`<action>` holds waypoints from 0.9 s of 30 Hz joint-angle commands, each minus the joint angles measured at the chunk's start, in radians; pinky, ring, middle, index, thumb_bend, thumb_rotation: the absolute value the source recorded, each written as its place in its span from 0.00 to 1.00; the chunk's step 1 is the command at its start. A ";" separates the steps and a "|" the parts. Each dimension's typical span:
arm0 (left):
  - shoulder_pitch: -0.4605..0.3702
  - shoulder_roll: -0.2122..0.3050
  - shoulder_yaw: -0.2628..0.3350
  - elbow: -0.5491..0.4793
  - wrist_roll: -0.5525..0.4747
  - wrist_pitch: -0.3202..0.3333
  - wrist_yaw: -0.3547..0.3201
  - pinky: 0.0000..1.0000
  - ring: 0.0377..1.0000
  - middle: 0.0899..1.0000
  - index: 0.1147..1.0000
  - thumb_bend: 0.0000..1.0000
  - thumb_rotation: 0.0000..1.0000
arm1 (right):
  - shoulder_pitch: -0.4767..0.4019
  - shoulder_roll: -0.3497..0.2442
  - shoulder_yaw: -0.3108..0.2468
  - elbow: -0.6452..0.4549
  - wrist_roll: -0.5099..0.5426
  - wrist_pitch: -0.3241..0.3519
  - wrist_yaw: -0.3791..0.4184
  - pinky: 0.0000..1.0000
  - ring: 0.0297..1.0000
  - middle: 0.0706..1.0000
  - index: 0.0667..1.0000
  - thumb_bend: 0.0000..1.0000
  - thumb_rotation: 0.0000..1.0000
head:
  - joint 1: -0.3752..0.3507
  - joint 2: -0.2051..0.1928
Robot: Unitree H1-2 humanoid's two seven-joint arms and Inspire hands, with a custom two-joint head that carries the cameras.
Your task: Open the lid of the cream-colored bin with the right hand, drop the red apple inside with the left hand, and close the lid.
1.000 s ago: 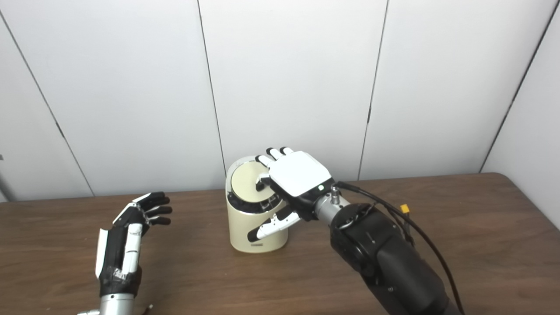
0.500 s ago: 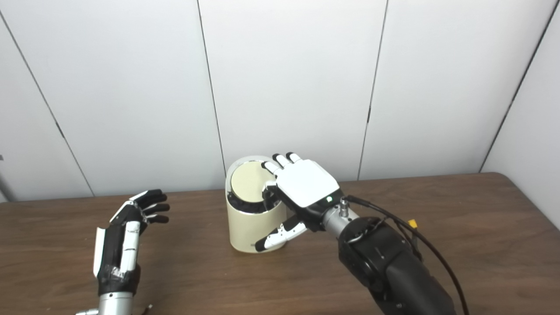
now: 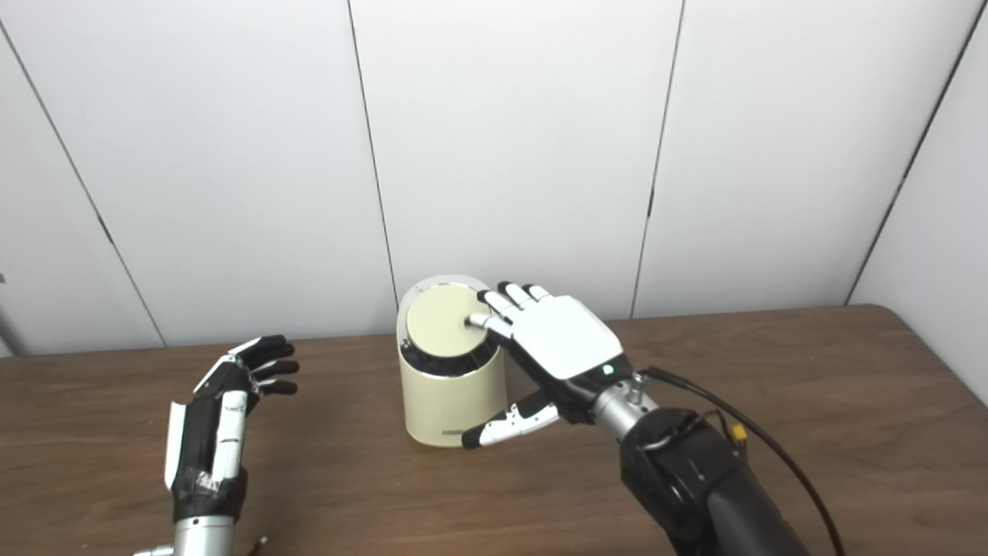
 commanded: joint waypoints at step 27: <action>-0.003 0.022 0.024 -0.062 0.018 -0.002 0.015 0.57 0.65 0.67 0.67 0.26 0.46 | 0.259 0.253 -0.284 0.168 0.671 -0.437 -0.603 0.64 0.75 0.77 0.75 0.23 0.46 | 0.009 -0.014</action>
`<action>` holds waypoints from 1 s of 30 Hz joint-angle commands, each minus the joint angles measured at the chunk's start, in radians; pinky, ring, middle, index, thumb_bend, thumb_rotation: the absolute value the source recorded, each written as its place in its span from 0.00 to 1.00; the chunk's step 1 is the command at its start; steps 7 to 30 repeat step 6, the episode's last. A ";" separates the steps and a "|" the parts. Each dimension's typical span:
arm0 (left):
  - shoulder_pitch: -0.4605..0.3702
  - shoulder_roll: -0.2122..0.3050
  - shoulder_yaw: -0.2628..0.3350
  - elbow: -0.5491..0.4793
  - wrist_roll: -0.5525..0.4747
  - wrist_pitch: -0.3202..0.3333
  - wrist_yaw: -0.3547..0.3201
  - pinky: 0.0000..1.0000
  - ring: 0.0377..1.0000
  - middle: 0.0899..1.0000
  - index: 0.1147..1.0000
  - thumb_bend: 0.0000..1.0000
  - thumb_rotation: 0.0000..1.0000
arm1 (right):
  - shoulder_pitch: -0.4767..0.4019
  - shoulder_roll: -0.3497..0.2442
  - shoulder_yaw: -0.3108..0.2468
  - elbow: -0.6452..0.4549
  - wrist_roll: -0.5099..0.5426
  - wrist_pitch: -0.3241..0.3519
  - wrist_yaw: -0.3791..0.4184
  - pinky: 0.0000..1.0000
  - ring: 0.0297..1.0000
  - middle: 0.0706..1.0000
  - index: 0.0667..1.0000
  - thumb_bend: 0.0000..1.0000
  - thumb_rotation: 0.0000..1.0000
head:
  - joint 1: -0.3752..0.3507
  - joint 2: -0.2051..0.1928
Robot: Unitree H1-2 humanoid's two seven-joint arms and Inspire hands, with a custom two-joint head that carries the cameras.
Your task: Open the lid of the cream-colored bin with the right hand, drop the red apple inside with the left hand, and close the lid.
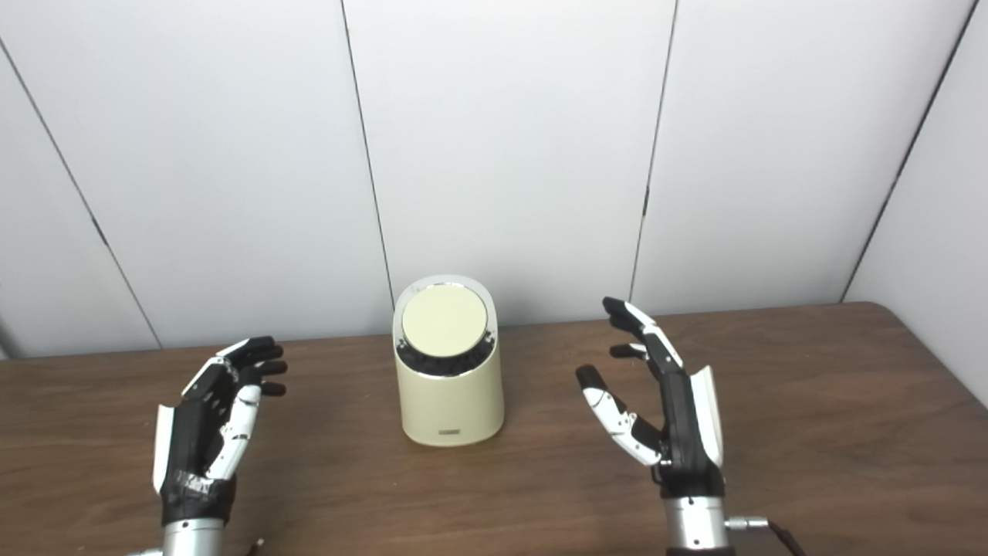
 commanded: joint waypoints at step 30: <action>0.007 0.014 0.014 -0.076 0.007 -0.011 0.008 0.57 0.66 0.68 0.67 0.26 0.42 | 0.005 0.015 -0.024 0.031 0.017 -0.112 -0.041 0.66 0.74 0.75 0.74 0.20 0.34 | 0.010 0.002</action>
